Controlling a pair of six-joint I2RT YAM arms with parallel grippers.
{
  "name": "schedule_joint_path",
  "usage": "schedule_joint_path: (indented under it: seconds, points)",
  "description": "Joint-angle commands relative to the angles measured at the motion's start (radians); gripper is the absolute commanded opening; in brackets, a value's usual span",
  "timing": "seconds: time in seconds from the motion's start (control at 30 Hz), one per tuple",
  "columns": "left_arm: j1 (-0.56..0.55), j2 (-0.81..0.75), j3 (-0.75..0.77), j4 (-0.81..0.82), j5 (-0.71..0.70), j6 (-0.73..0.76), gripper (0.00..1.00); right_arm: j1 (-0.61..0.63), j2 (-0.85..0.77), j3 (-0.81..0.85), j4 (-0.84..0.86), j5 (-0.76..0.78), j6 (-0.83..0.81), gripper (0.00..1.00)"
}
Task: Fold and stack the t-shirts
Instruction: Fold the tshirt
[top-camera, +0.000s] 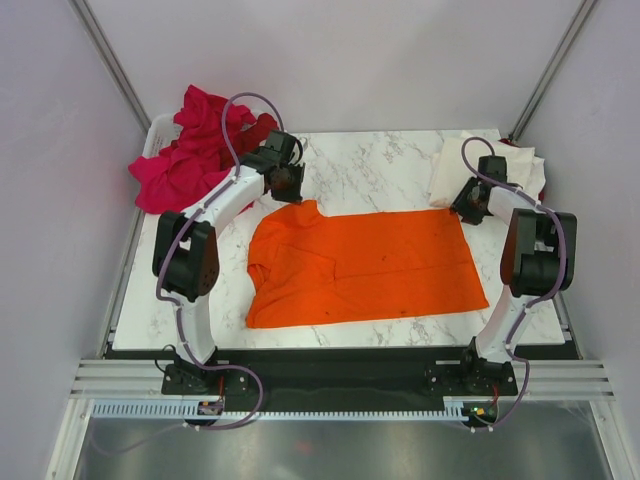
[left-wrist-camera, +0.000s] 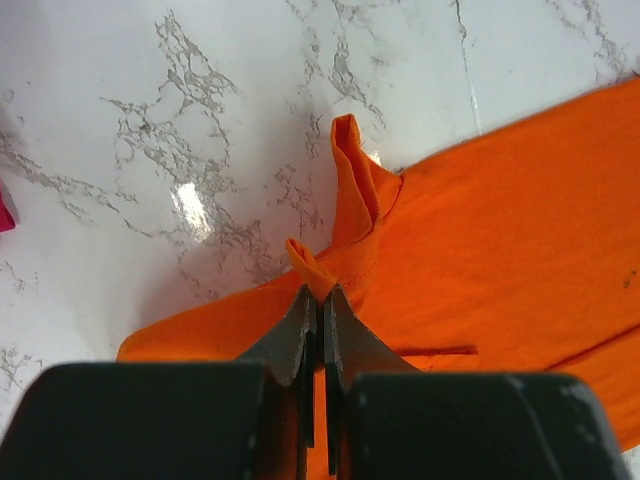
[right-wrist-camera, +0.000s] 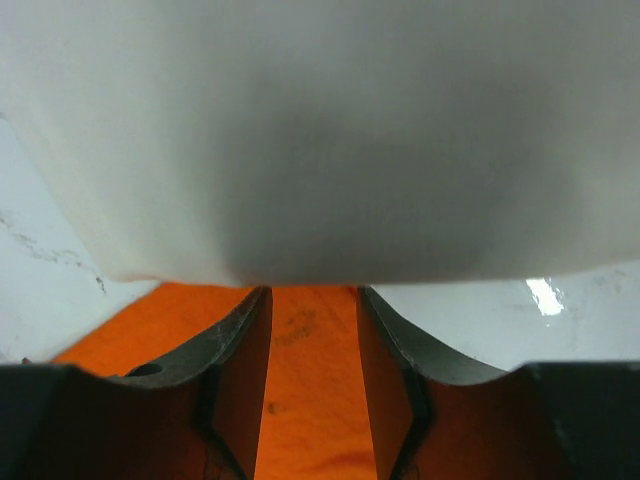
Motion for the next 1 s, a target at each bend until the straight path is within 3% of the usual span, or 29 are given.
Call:
schedule_joint_path:
  seconds: [0.0, 0.53, 0.73, 0.9, 0.97]
  points:
    - [0.001, -0.036, -0.013, 0.004, 0.021, -0.009, 0.02, 0.001, 0.047, 0.054, 0.066, 0.039, -0.023, 0.47]
    - [0.0, -0.016, -0.016, 0.003, 0.022, -0.008, 0.02, 0.01, 0.136, 0.025, 0.164, -0.002, -0.029, 0.47]
    - [-0.002, -0.013, -0.017, 0.003, 0.016, -0.005, 0.02, 0.016, 0.123, -0.018, 0.184, -0.032, -0.023, 0.34]
    - [-0.002, -0.01, -0.016, 0.003, 0.015, -0.004, 0.02, 0.022, 0.108, -0.061, 0.195, -0.041, -0.022, 0.16]
    - [-0.002, -0.007, -0.017, 0.003, 0.015, -0.005, 0.02, 0.025, 0.093, -0.092, 0.2, -0.036, -0.02, 0.05]
